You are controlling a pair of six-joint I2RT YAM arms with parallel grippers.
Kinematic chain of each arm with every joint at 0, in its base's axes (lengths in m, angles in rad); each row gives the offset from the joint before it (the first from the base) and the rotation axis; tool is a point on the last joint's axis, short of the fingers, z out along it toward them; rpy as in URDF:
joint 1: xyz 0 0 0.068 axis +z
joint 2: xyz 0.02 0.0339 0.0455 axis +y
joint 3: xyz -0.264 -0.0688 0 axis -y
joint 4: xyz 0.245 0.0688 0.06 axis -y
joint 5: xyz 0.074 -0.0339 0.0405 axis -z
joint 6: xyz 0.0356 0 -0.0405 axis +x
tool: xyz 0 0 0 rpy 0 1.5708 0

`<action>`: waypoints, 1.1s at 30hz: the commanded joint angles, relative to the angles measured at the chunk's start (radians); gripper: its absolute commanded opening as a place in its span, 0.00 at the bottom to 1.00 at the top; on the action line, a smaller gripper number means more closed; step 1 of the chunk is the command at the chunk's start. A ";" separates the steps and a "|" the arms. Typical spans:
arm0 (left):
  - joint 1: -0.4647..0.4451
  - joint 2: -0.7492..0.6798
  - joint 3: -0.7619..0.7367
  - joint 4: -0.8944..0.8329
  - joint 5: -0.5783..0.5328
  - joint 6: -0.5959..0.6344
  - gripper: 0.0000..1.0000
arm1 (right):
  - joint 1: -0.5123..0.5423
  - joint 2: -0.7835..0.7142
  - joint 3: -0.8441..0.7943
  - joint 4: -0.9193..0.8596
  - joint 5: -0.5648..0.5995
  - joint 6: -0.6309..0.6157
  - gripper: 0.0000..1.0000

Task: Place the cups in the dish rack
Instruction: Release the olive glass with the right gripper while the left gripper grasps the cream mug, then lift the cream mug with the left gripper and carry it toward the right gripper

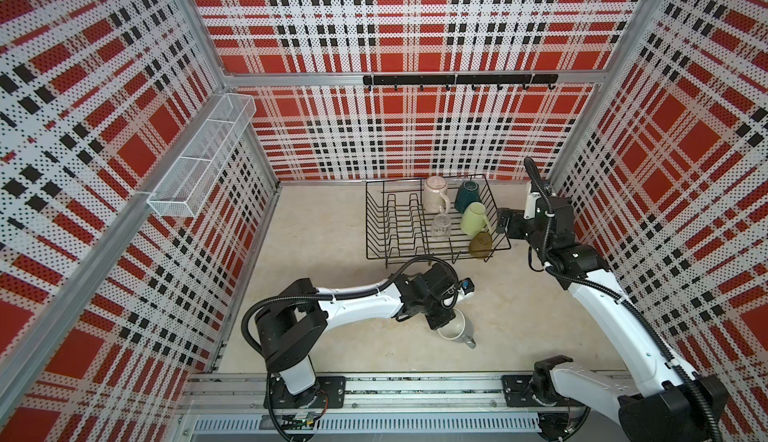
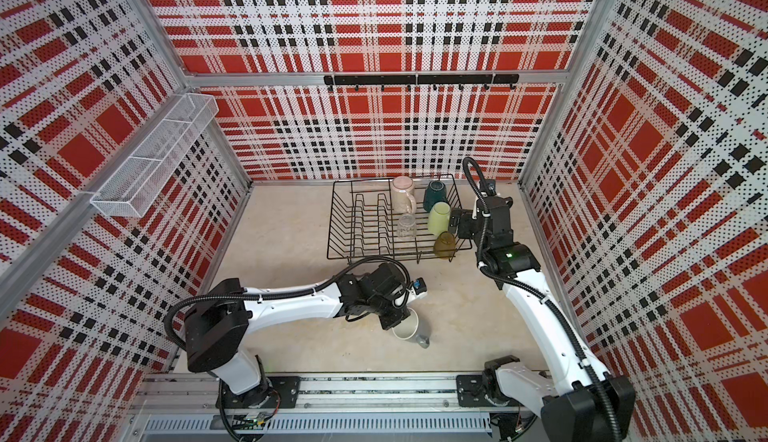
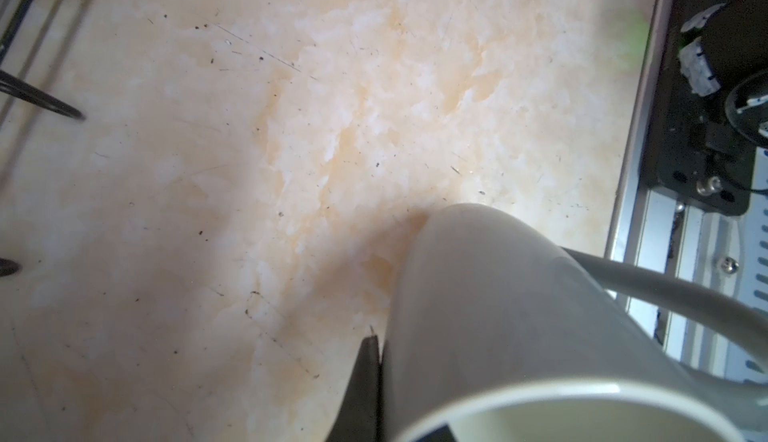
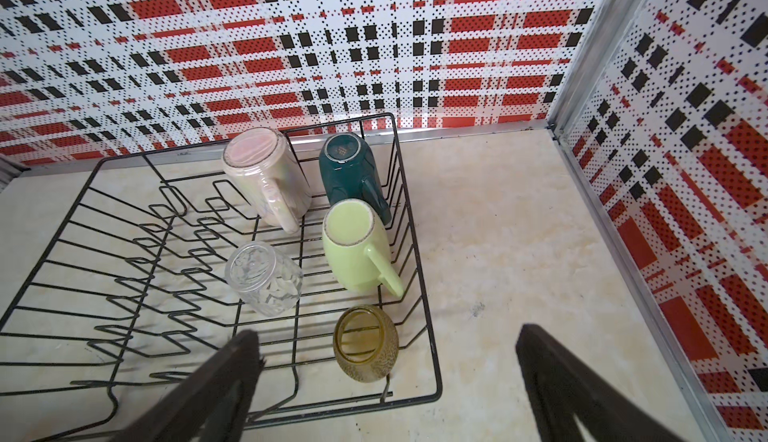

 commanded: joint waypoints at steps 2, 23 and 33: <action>0.105 -0.194 -0.017 0.123 0.089 -0.068 0.00 | -0.005 -0.008 0.028 -0.055 -0.173 0.025 1.00; 0.301 -0.604 -0.521 1.222 -0.119 0.054 0.00 | 0.037 0.001 -0.101 0.374 -1.256 0.532 1.00; 0.318 -0.563 -0.548 1.298 -0.105 0.098 0.00 | 0.124 0.080 -0.125 0.434 -1.354 0.541 0.74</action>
